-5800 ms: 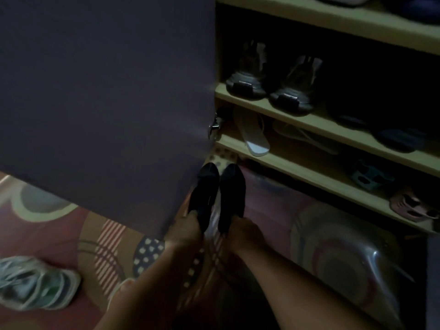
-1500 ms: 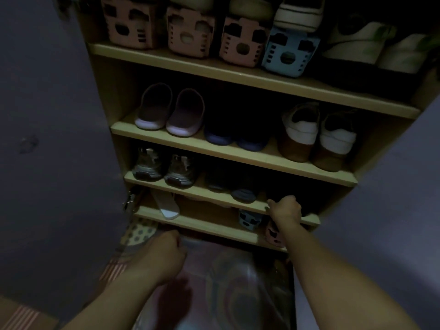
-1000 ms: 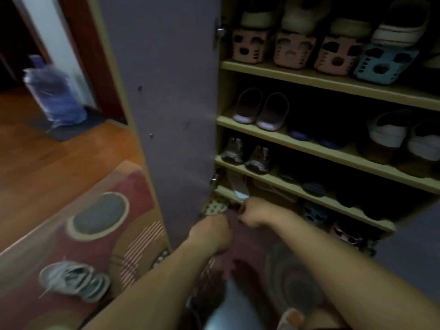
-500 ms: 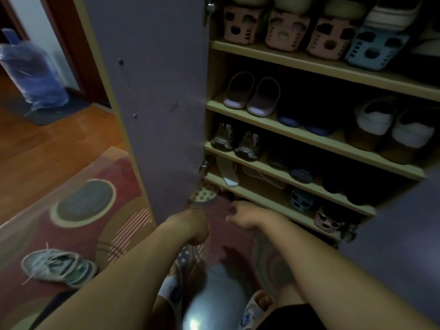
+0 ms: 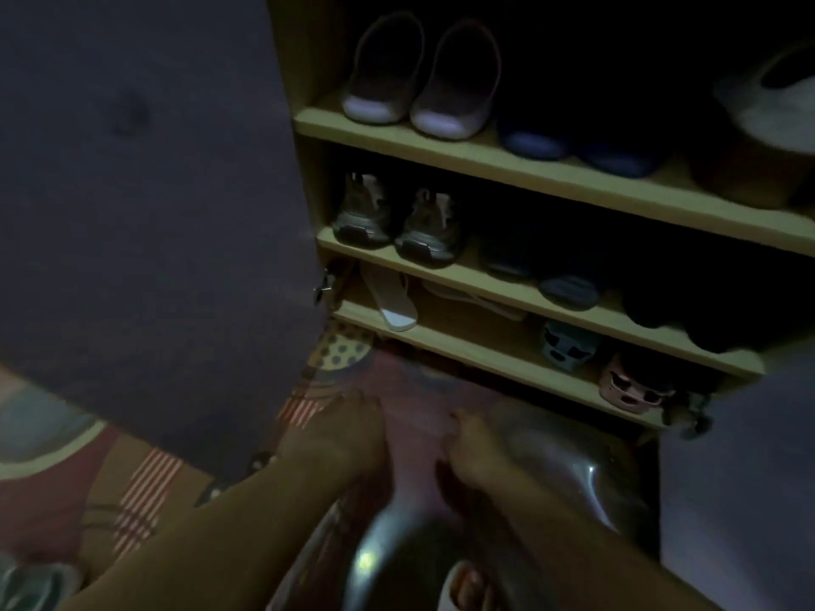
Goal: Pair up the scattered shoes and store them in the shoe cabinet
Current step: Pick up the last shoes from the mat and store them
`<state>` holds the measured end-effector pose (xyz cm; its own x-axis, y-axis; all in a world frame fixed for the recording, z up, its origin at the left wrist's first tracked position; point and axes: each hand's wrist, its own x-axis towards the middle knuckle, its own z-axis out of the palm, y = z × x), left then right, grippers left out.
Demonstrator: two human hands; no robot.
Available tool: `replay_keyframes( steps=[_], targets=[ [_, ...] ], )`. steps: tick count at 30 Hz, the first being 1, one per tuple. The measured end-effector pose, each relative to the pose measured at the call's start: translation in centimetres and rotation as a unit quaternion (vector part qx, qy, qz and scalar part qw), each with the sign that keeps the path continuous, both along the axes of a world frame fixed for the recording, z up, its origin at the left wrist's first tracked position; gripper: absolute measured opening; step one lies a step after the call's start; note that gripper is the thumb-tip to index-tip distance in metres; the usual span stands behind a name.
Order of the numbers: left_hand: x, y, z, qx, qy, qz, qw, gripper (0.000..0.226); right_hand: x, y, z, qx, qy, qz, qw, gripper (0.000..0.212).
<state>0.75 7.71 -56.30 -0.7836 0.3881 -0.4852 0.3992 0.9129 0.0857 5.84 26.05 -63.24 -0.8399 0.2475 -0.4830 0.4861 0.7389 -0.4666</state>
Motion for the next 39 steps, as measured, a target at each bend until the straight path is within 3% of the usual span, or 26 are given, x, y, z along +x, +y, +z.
replay_keyframes(
  steps=[5, 8, 12, 15, 19, 22, 25, 28, 31, 35, 39],
  targets=[
    [-6.3, 3.1, -9.1, 0.048, 0.038, -0.001, 0.998, 0.071, -3.4, 2.3, -4.9, 0.029, 0.077, 0.032, 0.996, 0.043],
    [-9.9, 4.4, -11.5, 0.080, 0.058, -0.008, 0.995, 0.079, -4.1, 4.1, -5.5, 0.054, 0.115, 0.047, 0.991, 0.033],
    [-16.3, 6.7, -14.3, 0.119, 0.112, -0.046, 0.986, 0.086, -6.4, 4.6, -7.3, 0.061, 0.143, -0.045, 0.987, 0.040],
    [-18.6, 6.9, -15.6, 0.104, 0.112, -0.070, 0.986, 0.088, -6.2, 5.2, -7.8, 0.081, 0.143, 0.006, 0.986, 0.041],
    [-19.2, 6.3, -16.2, 0.099, 0.091, -0.069, 0.989, 0.093, -9.6, 7.7, -6.6, 0.169, 0.116, -0.019, 0.978, 0.042],
    [-19.5, 6.5, -15.4, 0.099, 0.048, -0.050, 0.993, 0.097, -14.9, 9.9, -5.9, 0.200, 0.034, -0.012, 0.979, 0.020],
    [-19.3, 6.8, -14.9, 0.083, 0.029, -0.039, 0.995, 0.096, -18.1, 11.3, -5.5, 0.241, -0.092, 0.168, 0.951, 0.035],
    [-19.2, 6.9, -14.5, 0.079, 0.033, -0.038, 0.996, 0.084, -18.1, 10.6, -5.5, 0.212, -0.137, 0.086, 0.964, 0.032],
    [-19.1, 7.0, -13.9, 0.075, 0.033, -0.037, 0.996, 0.077, -15.7, 9.3, -6.2, 0.255, -0.001, -0.014, 0.967, 0.028],
    [-19.1, 7.5, -13.8, 0.065, 0.030, -0.039, 0.997, 0.082, -10.7, 6.8, -8.3, 0.335, 0.159, 0.028, 0.928, 0.043],
    [-19.1, 7.0, -13.8, 0.071, 0.031, -0.035, 0.996, 0.090, -9.0, 7.0, -9.2, 0.289, 0.151, 0.007, 0.945, 0.056]
  ],
)
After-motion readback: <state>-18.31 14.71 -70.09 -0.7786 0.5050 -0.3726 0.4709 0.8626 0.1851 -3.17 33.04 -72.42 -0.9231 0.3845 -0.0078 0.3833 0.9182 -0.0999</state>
